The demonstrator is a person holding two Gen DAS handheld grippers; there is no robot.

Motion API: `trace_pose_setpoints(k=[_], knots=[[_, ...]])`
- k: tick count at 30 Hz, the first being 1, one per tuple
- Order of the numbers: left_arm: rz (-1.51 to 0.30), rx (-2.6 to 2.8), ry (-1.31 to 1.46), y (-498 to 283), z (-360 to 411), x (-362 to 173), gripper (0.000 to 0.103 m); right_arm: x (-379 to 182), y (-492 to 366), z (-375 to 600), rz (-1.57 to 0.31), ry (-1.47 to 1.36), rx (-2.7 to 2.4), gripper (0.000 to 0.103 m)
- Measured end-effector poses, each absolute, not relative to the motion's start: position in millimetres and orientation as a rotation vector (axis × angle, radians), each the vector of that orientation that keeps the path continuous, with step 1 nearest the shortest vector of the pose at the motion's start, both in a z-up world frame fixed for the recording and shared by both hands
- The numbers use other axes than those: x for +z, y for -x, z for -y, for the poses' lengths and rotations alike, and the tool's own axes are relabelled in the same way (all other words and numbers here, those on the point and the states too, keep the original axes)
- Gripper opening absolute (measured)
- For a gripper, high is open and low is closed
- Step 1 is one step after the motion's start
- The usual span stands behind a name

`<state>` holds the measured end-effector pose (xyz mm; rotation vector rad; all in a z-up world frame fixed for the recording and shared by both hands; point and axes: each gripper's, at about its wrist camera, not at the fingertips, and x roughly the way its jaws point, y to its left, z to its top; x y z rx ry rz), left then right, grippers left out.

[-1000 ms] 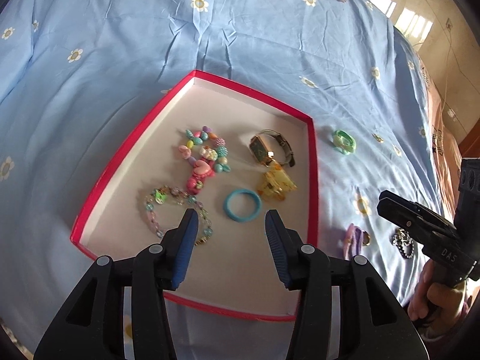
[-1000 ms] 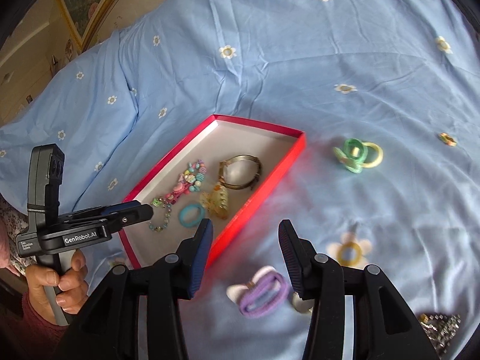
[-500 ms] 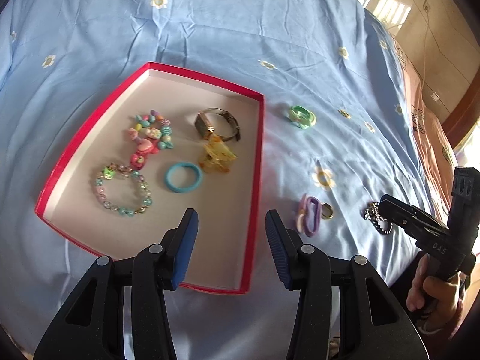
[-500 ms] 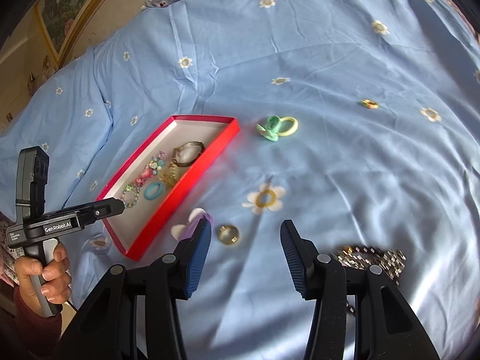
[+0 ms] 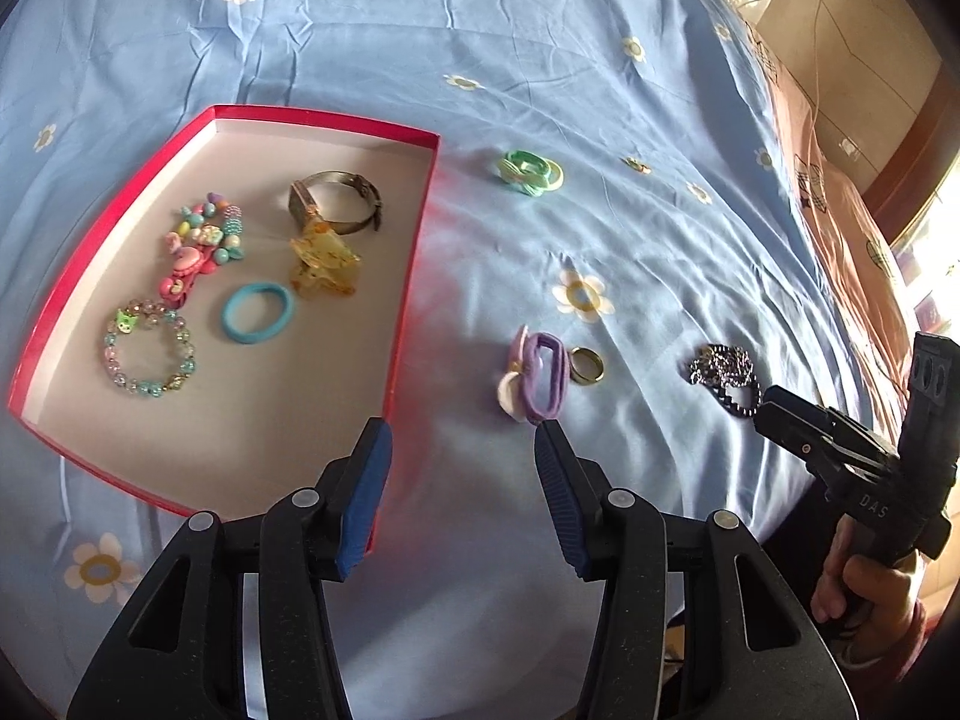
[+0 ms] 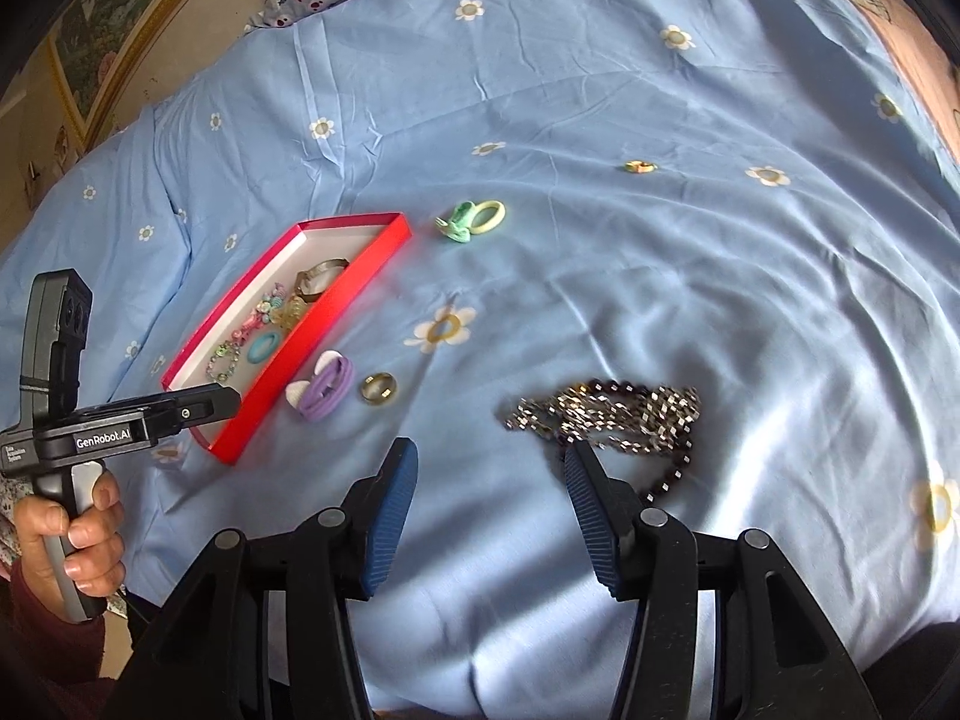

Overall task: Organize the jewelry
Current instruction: 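Move both tools toward the purple hair tie and silver chain, then grasp the purple hair tie with the left tool while the right tool grasps the silver chain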

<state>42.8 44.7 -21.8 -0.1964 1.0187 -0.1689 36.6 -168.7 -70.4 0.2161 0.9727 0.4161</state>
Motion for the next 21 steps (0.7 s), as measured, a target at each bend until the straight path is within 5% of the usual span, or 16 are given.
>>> trace_pose_setpoints(k=[21], knots=[[-1.066, -0.209, 0.108, -74.1, -9.1, -37.5, 0.051, -83.8, -57.8, 186.8, -1.006, -0.158, 0.342, 0.046]])
